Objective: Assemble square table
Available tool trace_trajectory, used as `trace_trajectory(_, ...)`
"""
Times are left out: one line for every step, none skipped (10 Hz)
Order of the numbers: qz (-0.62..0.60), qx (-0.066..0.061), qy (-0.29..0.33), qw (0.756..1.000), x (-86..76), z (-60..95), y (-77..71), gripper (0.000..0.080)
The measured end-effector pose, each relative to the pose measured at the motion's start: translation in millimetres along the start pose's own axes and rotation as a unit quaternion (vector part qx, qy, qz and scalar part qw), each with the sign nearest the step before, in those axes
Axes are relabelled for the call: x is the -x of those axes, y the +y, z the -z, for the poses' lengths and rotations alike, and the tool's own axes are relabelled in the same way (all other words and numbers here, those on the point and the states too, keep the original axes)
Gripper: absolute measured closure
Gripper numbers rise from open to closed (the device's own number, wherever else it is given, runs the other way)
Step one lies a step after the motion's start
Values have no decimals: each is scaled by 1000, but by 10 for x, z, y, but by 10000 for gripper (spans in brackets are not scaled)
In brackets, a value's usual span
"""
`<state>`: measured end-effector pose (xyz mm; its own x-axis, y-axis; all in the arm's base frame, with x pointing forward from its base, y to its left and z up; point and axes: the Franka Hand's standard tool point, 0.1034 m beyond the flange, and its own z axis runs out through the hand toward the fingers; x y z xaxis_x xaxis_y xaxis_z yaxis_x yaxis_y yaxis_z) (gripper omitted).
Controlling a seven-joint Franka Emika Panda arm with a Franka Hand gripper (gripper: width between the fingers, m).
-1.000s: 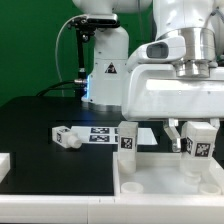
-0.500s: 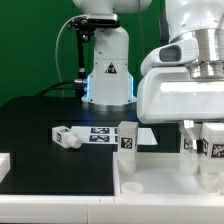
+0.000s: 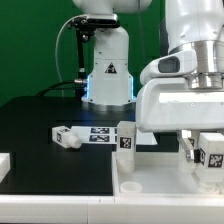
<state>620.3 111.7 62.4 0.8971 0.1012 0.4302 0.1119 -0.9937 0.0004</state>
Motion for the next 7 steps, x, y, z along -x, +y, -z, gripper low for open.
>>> trace_trajectory(-2, 3, 5, 1000, -7, -7, 6, 515)
trace_trajectory(-2, 7, 13, 1000, -20, -14, 29, 515)
trace_trajectory(-1, 10, 19, 1000, -34, -12, 44, 515)
trace_trajectory(-1, 13, 25, 1000, -46, -10, 54, 515)
trace_trajectory(-1, 13, 25, 1000, -46, -10, 54, 515)
trace_trajectory(-1, 13, 25, 1000, -46, -10, 54, 501)
trace_trajectory(-1, 13, 25, 1000, -46, -10, 55, 501)
